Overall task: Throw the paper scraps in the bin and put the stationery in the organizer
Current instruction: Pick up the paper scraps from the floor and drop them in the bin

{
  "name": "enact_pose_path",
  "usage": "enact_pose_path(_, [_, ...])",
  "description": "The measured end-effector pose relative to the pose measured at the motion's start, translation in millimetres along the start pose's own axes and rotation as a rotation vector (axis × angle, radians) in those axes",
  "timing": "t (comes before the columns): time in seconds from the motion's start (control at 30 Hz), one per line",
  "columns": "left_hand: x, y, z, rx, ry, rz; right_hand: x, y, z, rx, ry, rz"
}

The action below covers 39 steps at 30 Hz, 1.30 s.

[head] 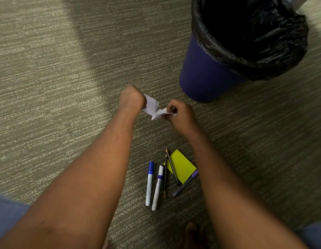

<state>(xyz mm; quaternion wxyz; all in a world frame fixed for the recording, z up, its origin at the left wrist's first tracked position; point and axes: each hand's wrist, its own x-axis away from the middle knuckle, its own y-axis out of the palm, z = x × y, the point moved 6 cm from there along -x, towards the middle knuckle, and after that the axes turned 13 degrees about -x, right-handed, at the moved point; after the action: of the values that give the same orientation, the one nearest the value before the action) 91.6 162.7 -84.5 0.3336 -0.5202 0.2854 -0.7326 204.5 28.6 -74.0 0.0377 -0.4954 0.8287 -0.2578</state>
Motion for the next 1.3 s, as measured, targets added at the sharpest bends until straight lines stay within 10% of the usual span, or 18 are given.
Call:
enact_pose_path(0.7, [53, -147, 73, 0.393, 0.245, 0.594, -6, -94, -138, -0.108, -0.358, 0.55])
enact_pose_path(1.3, [100, -137, 155, 0.63, 0.569, 0.535, 7, -170, -138, -0.128, -0.354, 0.926])
